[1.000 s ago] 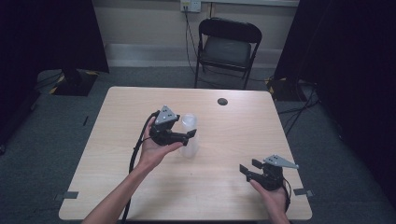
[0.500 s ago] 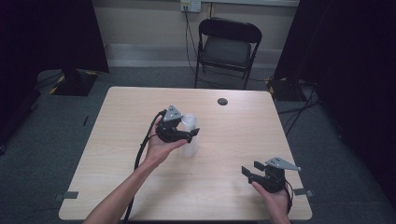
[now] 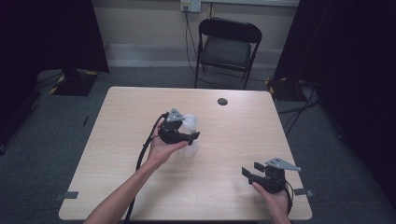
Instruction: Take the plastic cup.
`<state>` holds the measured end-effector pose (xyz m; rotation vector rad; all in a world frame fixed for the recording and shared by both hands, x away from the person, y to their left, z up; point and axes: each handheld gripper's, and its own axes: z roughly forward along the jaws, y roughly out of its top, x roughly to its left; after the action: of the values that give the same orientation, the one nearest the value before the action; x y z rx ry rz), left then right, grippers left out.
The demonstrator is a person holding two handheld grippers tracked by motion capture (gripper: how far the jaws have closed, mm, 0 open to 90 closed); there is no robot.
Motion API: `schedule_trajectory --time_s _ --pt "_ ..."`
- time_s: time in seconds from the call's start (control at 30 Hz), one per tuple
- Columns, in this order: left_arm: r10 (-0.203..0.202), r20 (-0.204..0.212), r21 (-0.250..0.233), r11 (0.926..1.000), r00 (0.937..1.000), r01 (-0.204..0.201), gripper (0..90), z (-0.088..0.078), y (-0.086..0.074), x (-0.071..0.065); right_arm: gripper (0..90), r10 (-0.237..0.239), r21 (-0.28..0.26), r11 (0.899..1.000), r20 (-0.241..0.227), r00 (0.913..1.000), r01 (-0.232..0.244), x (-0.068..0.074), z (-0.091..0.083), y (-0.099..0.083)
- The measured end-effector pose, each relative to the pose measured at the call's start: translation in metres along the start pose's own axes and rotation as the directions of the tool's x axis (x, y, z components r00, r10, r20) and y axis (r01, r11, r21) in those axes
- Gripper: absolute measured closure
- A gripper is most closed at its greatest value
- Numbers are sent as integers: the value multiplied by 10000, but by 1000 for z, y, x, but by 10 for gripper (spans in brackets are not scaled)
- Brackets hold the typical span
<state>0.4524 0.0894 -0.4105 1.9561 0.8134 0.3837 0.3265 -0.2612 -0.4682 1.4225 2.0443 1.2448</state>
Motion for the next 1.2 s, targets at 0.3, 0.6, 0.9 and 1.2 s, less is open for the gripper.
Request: schedule_trajectory --time_s 0.3,0.6,0.9,1.2 --pt "-131 17 73 9999 9999 131 300 1 0 -2 368 -40 -30 10000 -56 10000 40 0 -1 0" --pt "-126 -7 -83 9999 9999 125 302 -3 4 -5 368 126 -18 9999 -62 9999 -127 -3 -1 0" --pt "-255 -53 -400 9989 9997 253 312 -10 10 -6 367 127 84 9999 -120 9998 -126 -2 3 0" --pt "-412 -6 -626 9972 9991 411 314 -16 14 -5 367 239 89 9997 -218 9995 -238 -5 7 0"
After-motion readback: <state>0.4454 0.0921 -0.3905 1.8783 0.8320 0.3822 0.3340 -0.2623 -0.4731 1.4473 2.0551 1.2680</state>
